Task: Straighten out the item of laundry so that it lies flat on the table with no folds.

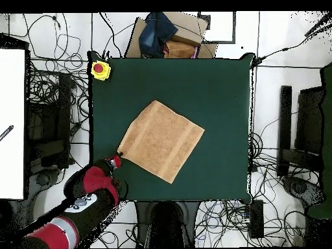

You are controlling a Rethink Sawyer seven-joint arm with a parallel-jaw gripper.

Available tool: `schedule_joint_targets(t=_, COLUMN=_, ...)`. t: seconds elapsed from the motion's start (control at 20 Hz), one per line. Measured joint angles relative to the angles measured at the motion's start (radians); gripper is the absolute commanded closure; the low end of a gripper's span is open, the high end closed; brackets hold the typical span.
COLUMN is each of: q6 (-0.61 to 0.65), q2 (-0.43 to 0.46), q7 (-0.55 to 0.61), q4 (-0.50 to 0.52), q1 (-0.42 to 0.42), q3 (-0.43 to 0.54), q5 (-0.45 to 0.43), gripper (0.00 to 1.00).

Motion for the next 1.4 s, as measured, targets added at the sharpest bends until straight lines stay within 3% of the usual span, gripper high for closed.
schedule_joint_targets(t=0.75, q6=-0.050, q2=0.006, q7=0.000, q4=0.025, q1=-0.095, q3=0.072, q5=-0.138, gripper=1.00)
schedule_joint_targets(t=1.4, q6=-0.101, q2=0.031, q7=0.000, q4=0.035, q1=-0.124, q3=0.099, q5=-0.215, gripper=1.00)
